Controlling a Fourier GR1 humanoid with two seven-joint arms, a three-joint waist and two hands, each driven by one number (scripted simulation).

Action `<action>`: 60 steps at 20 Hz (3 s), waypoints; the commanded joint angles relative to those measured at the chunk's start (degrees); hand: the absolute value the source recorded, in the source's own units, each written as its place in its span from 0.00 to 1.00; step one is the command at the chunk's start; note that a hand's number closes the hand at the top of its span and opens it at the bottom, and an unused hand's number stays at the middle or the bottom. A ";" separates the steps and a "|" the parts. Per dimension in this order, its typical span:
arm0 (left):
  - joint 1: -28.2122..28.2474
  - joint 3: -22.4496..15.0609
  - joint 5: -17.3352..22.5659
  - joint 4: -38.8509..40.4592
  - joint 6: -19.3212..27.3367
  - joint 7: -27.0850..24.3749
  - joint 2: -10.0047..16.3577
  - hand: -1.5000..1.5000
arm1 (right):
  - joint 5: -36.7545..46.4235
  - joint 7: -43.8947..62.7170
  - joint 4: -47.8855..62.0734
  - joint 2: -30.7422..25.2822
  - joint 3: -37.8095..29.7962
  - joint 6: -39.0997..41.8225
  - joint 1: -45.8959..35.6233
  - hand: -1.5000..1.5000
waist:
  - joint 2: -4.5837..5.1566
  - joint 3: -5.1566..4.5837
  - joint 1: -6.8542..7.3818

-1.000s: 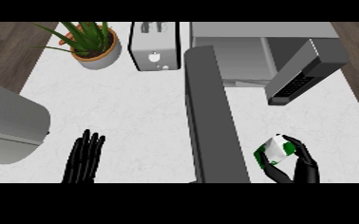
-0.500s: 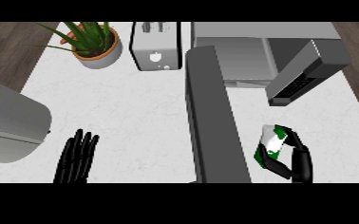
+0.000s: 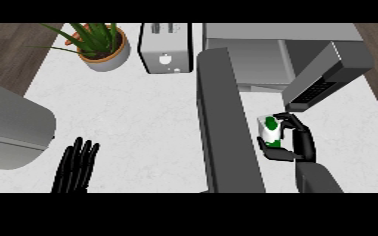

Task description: Pick up the milk, place it into the microwave and close the microwave

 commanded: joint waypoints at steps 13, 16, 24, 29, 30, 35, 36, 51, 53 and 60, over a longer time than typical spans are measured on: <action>4.29 4.54 2.68 -2.24 -3.84 0.29 1.15 0.00 | 0.42 5.10 -12.27 6.38 3.74 -5.16 -1.71 1.00 | -0.26 -0.04 -0.76; 5.79 1.73 -1.06 -3.95 -1.52 -0.08 -0.51 0.00 | 1.30 10.77 -15.79 7.55 4.55 -8.81 -3.09 1.00 | -0.30 -0.04 -0.79; 0.87 4.43 -0.35 5.71 -4.94 -3.53 -2.90 0.00 | 2.41 17.53 -11.54 4.77 3.77 -11.00 -10.76 1.00 | -0.16 -0.04 -0.65; -0.21 8.57 3.71 0.86 -6.79 1.81 0.90 0.00 | 7.30 23.72 -2.68 1.80 4.81 -15.90 -20.65 1.00 | 0.15 -0.01 0.26; -0.07 7.01 1.45 3.61 -6.41 -0.96 -0.74 0.00 | 7.41 20.15 1.12 2.75 3.76 -18.05 -21.87 1.00 | 0.34 0.02 0.69; -1.94 10.70 5.88 5.83 -10.37 -0.31 1.27 0.00 | 10.16 23.10 8.26 2.35 3.71 -24.62 -27.18 1.00 | 0.62 0.02 1.33; -2.02 9.63 5.76 2.16 -9.68 2.80 1.86 0.00 | 9.47 24.08 9.33 -1.75 2.30 -22.95 -29.45 1.00 | 1.04 0.10 2.20; -4.77 8.61 -1.97 5.94 -7.56 2.08 2.75 0.00 | 14.52 28.02 17.95 -6.48 3.44 -38.86 -35.49 0.00 | 2.51 0.20 5.14; -5.90 8.65 -2.28 5.89 -6.85 3.45 2.66 0.00 | 15.91 28.49 19.16 -7.96 4.62 -38.25 -35.80 0.00 | 2.83 0.24 5.42; -6.23 7.16 -3.09 5.45 -6.60 4.32 1.82 0.00 | 17.33 28.48 20.25 -5.29 5.79 -38.60 -35.70 0.00 | 2.86 0.31 5.81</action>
